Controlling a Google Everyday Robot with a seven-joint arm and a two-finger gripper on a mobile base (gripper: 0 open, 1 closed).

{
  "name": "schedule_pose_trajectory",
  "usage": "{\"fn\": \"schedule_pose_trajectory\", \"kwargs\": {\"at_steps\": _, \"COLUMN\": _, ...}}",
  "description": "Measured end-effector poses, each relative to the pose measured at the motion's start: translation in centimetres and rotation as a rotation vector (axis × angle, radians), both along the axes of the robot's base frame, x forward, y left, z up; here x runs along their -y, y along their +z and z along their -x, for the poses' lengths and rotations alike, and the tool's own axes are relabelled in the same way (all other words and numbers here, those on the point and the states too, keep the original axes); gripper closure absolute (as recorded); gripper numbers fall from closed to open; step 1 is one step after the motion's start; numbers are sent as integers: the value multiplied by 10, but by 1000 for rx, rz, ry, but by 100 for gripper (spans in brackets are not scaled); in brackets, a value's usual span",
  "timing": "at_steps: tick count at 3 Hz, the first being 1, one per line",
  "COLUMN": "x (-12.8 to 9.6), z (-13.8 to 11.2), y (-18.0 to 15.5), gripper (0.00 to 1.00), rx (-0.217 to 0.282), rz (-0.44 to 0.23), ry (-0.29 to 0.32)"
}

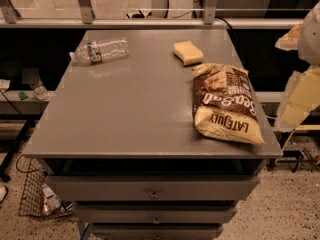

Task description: Move brown chip bag near water bottle

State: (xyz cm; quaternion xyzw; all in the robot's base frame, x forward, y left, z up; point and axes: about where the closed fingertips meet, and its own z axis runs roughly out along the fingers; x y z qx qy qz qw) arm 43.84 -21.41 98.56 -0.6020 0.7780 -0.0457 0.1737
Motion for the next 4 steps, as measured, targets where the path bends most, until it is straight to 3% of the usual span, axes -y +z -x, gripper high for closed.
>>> {"fn": "schedule_pose_trajectory", "kwargs": {"at_steps": 1, "x": 0, "z": 0, "y": 0, "gripper": 0, "rx": 0, "rz": 0, "ry": 0}}
{"fn": "schedule_pose_trajectory", "kwargs": {"at_steps": 2, "x": -9, "z": -16, "y": 0, "gripper": 0, "rx": -8, "rz": -34, "ry": -57}}
{"fn": "schedule_pose_trajectory", "kwargs": {"at_steps": 4, "x": -62, "z": -75, "y": -23, "gripper": 0, "rx": -23, "rz": -85, "ry": -233}}
